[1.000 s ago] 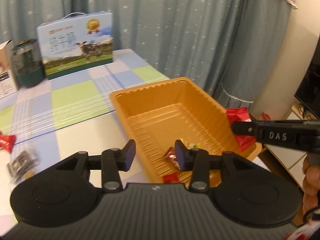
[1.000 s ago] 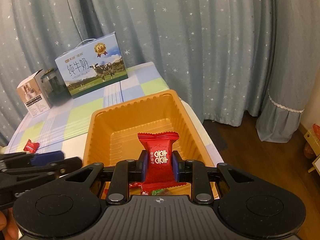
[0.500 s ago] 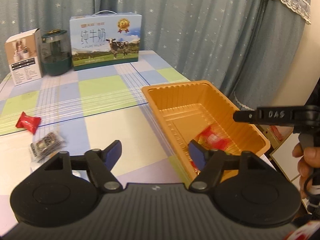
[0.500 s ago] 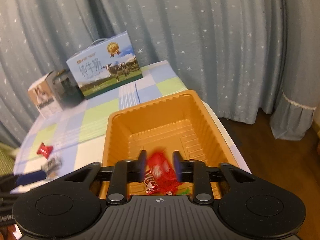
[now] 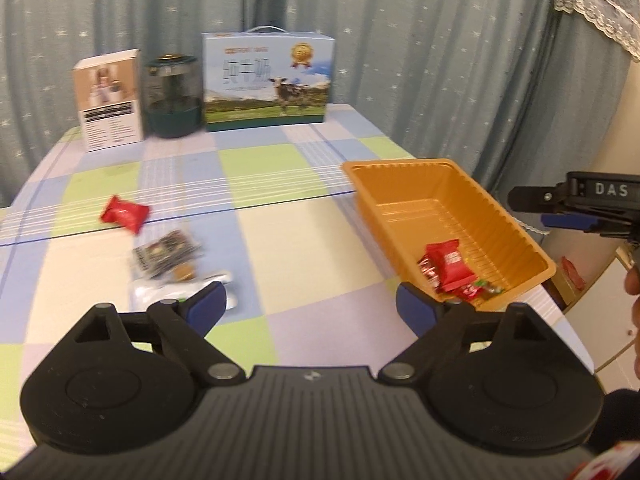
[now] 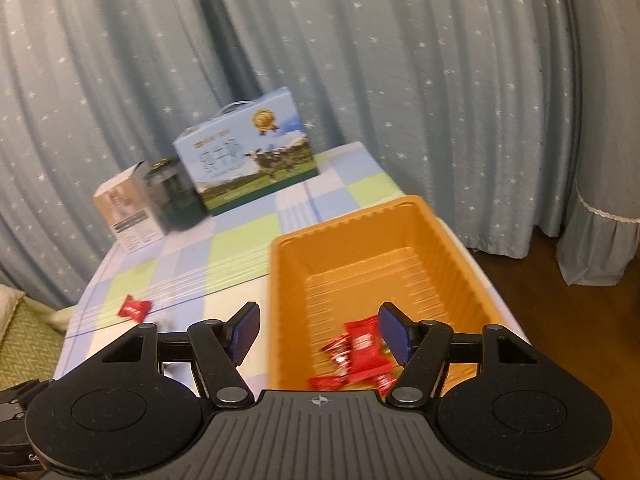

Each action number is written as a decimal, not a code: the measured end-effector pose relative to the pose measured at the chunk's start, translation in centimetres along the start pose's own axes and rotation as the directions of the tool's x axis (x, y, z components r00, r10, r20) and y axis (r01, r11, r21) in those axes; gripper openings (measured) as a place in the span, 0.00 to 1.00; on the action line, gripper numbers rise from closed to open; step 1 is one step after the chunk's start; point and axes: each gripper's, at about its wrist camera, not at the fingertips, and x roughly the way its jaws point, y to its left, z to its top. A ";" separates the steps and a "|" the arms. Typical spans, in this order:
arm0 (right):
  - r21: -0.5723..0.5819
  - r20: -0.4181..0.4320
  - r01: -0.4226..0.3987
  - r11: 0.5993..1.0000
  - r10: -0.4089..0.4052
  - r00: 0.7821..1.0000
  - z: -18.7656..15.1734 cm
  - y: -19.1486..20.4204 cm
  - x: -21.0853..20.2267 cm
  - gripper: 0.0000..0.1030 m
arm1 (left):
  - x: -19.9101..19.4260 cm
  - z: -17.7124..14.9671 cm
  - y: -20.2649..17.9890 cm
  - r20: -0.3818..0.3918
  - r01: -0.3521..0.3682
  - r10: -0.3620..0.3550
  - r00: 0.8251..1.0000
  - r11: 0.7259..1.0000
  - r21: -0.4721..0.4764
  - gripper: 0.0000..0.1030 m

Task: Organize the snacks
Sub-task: 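Move both open tools back to the pile, right tool toward the white-green pouch, then grasp the white-and-green snack pouch with the right tool, then grasp the clear packet with the brown cube using the left tool, then carry the pouch in the right tool while the left tool carries the clear packet to the tray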

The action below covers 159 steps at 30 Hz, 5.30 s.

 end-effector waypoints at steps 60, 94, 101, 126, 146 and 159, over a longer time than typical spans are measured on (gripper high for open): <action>-0.819 -0.385 -0.427 0.384 0.185 0.904 -11.7 22.3 23.4 0.49 | 4.2 -4.4 19.5 -0.011 -0.213 0.213 0.977 0.977 -0.001 0.93; -0.540 -0.351 -0.393 0.745 0.225 0.909 -11.6 19.2 20.7 0.26 | 4.9 -4.5 19.2 -0.038 -0.193 0.194 0.980 0.981 0.011 0.93; -0.404 -0.246 -0.294 0.866 0.207 0.947 -10.0 15.6 17.9 0.26 | 6.0 -4.2 17.5 -0.036 -0.132 0.133 0.990 0.991 0.038 0.92; -0.253 -0.190 -0.195 0.948 0.149 0.970 -8.9 10.3 18.2 0.26 | 16.3 -1.0 11.2 -0.045 0.048 -0.037 0.998 0.963 0.266 0.56; -0.250 -0.170 -0.197 0.948 0.157 0.973 -8.6 10.3 17.2 0.26 | 13.5 -2.5 10.3 -0.066 -0.023 0.030 0.997 0.994 0.108 0.19; -0.221 -0.163 -0.184 0.958 0.150 0.975 -8.8 10.4 13.4 0.26 | 8.5 -4.4 8.4 -0.090 -0.061 0.061 0.994 0.998 0.002 0.19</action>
